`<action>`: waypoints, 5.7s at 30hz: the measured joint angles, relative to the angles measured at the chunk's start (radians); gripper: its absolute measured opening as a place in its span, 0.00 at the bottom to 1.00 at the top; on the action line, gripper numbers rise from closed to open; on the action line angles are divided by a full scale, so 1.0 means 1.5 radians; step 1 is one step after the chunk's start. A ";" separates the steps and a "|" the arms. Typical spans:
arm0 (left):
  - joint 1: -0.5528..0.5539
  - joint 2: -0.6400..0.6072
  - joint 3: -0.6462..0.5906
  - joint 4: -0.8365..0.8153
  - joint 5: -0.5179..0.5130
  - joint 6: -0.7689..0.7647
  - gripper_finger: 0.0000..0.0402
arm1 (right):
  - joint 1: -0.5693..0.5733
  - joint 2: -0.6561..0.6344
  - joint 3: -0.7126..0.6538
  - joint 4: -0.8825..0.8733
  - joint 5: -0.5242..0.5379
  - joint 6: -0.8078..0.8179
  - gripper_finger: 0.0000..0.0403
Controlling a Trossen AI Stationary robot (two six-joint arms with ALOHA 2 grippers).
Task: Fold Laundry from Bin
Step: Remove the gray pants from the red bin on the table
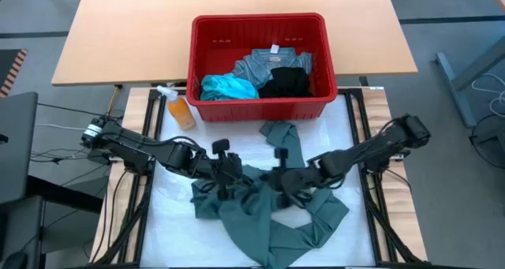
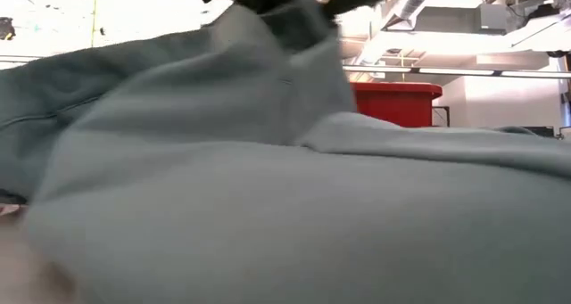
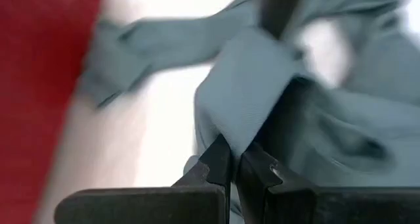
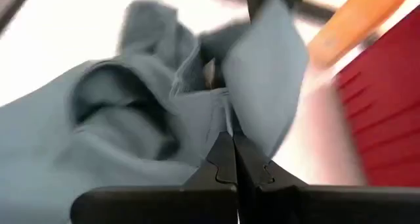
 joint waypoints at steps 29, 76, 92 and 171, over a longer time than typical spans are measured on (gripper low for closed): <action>-0.011 0.040 -0.156 -0.077 0.043 0.015 0.40 | 0.248 -0.269 -0.281 -0.074 0.063 0.340 0.03; 0.086 -0.134 0.208 -0.084 -0.395 0.096 0.00 | 0.032 -0.368 0.152 -0.092 0.047 -0.425 0.03; 0.188 0.059 0.619 -0.040 -0.345 0.277 0.00 | -0.222 -0.231 0.490 -0.245 -0.501 -0.374 0.03; -0.114 -0.249 -0.454 -0.031 -0.319 -0.335 0.00 | 0.112 0.125 -0.164 0.402 -0.242 0.025 0.03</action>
